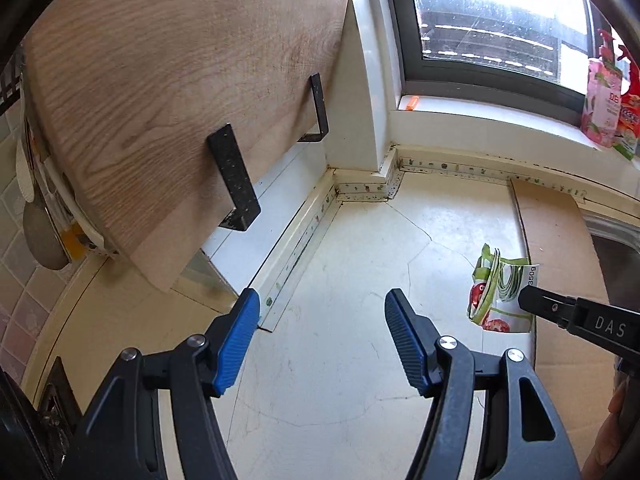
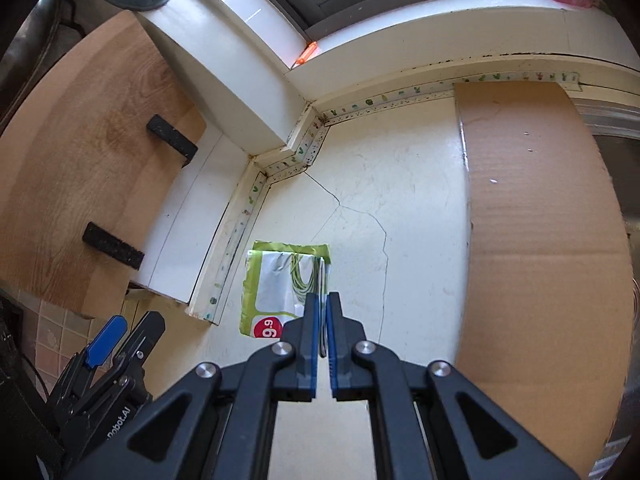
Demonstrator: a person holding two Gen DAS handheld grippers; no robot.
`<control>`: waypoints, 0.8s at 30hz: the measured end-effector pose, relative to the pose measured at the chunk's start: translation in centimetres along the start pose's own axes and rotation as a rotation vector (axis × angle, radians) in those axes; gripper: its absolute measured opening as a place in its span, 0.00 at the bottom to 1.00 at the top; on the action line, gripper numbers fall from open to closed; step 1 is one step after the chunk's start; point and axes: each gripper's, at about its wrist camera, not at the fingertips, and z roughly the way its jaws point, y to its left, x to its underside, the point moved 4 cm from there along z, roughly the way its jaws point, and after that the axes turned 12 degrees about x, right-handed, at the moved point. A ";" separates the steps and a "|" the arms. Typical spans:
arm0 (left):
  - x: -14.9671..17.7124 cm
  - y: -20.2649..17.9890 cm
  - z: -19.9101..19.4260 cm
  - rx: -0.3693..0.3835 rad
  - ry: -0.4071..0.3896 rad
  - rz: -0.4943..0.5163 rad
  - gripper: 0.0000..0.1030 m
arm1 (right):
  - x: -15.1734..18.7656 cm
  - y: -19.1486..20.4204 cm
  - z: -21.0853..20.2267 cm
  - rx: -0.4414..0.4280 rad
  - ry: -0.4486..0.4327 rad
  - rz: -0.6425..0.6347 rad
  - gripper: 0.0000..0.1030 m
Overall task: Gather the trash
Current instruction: 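Carry the green wrapper down over the floor bin with the right gripper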
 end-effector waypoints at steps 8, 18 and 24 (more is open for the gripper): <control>4.4 0.9 -6.4 0.101 -0.036 0.038 0.62 | 7.4 1.0 -7.0 0.050 -0.096 0.010 0.04; 11.2 2.0 -12.1 0.191 -0.027 0.061 0.62 | 16.8 1.7 -11.7 0.097 -0.125 0.026 0.04; 15.3 2.1 -13.9 0.232 0.009 0.078 0.62 | 21.4 1.8 -12.9 0.128 -0.115 0.012 0.04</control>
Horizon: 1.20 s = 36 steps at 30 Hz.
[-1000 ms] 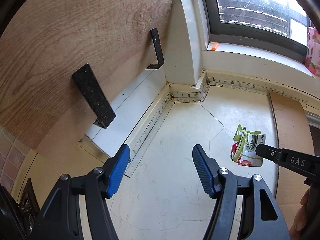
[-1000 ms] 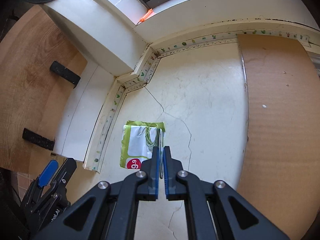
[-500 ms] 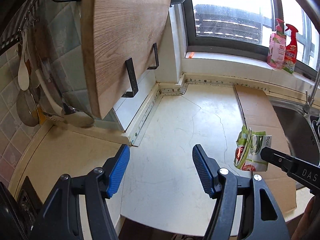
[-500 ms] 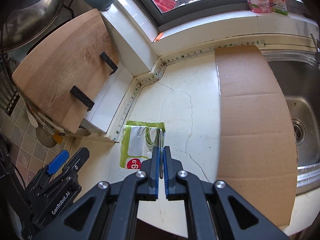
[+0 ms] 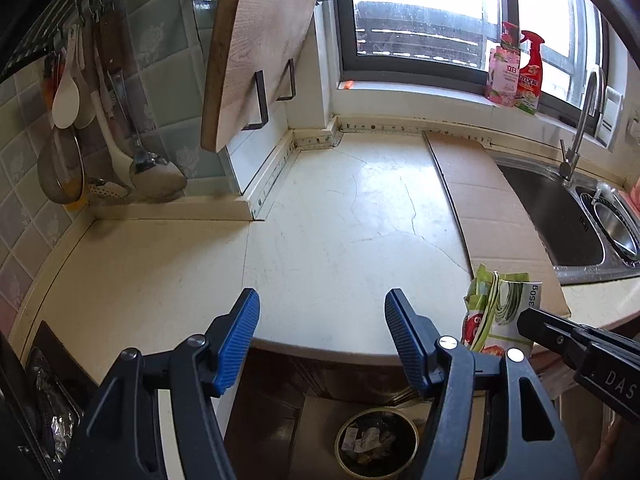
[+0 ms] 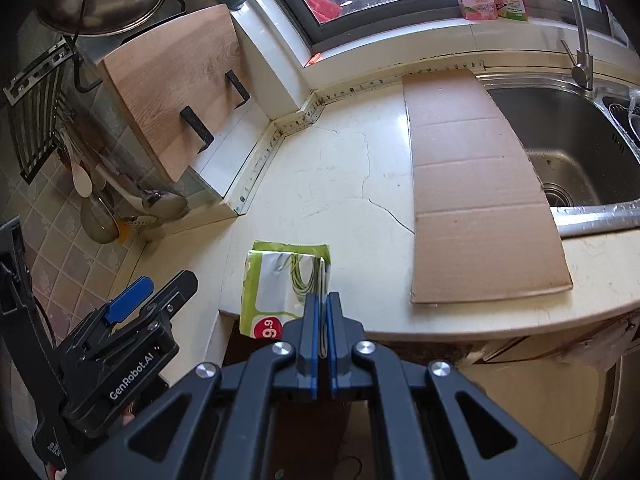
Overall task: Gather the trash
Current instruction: 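Carry the green wrapper down over the floor bin with the right gripper, then open the right gripper to drop the wrapper into the bin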
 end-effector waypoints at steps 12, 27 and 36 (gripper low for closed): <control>8.2 -1.0 2.4 0.076 0.155 0.006 0.62 | 8.4 -2.1 1.8 0.072 0.124 -0.031 0.04; 24.0 1.4 15.3 0.087 0.426 -0.128 0.62 | 20.6 -8.9 16.5 0.192 0.383 0.004 0.04; 33.5 3.6 24.8 0.052 0.536 -0.193 0.62 | 27.8 -12.8 28.2 0.245 0.494 0.022 0.04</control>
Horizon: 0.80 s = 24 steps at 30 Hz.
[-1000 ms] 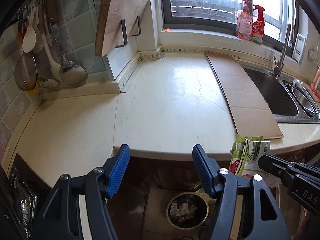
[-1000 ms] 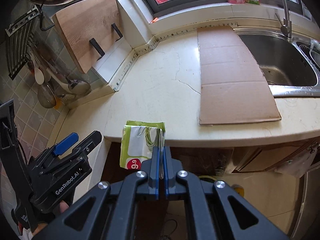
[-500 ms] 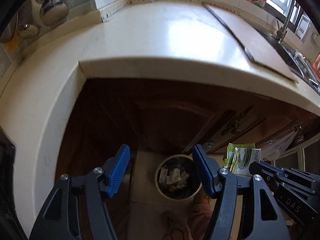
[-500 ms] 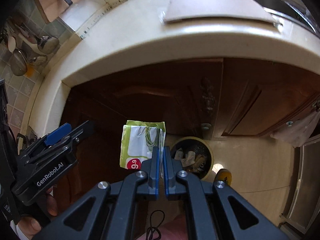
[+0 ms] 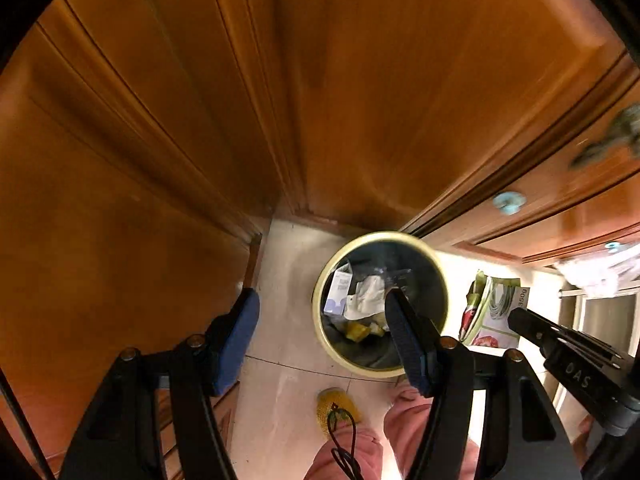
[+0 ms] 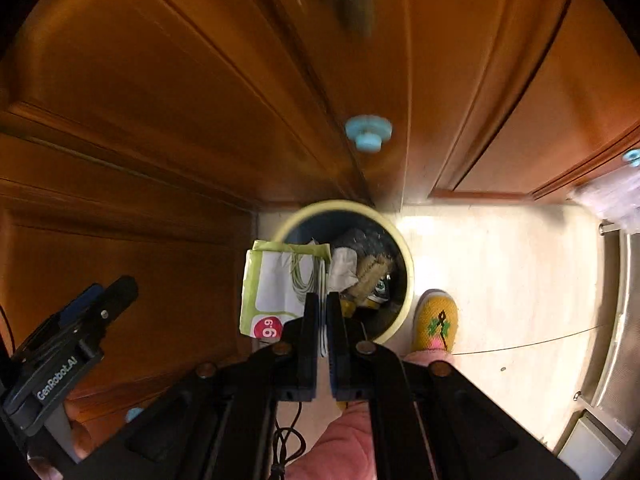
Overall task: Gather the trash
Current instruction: 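Open the right gripper to drop the wrapper into the bin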
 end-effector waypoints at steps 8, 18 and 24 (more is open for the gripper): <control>1.7 0.6 6.3 -0.011 0.042 0.005 0.82 | 0.1 0.8 7.6 0.002 0.026 -0.062 0.13; 2.0 0.7 6.9 -0.006 0.047 0.010 0.93 | 0.4 0.2 8.0 0.043 0.022 -0.049 0.32; 0.6 -0.3 3.4 -0.002 0.005 0.010 0.93 | -0.2 0.0 4.1 0.036 -0.023 -0.033 0.32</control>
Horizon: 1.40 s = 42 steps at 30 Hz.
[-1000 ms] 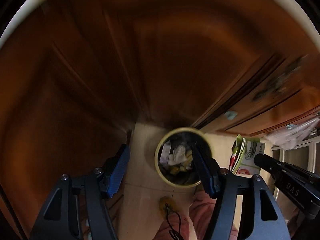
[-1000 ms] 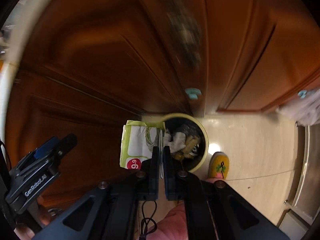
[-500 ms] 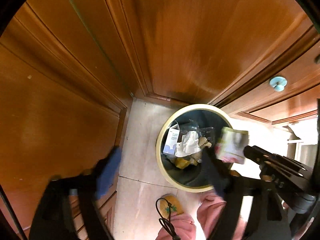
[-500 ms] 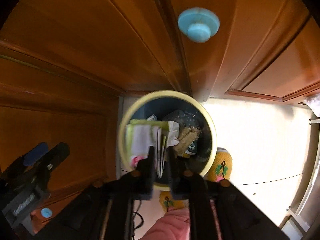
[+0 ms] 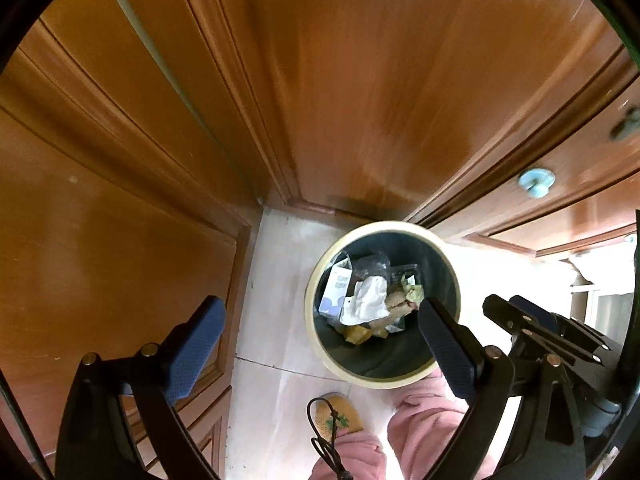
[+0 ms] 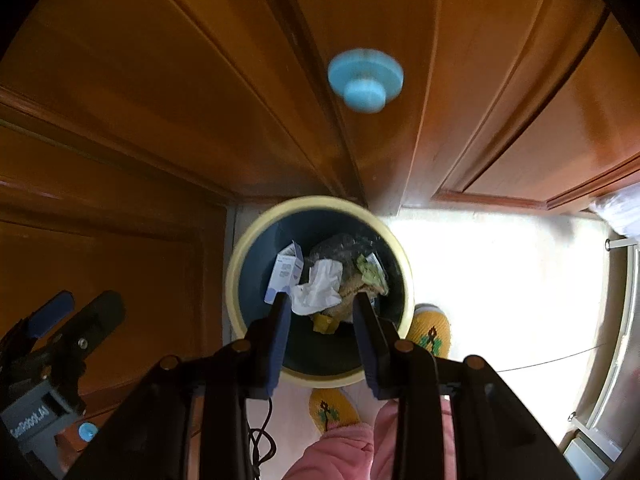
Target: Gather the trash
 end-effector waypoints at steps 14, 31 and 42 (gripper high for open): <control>-2.9 -4.6 -15.5 0.037 -0.160 0.054 0.93 | -1.1 -0.2 -18.2 -0.030 -0.188 0.010 0.32; -9.3 -9.6 -42.5 0.134 -0.573 0.114 0.93 | -4.3 -1.0 -48.4 -0.092 -0.601 0.050 0.32; -10.2 -13.8 -54.0 0.131 -0.618 0.154 0.94 | -5.0 -1.5 -56.9 -0.103 -0.633 0.056 0.32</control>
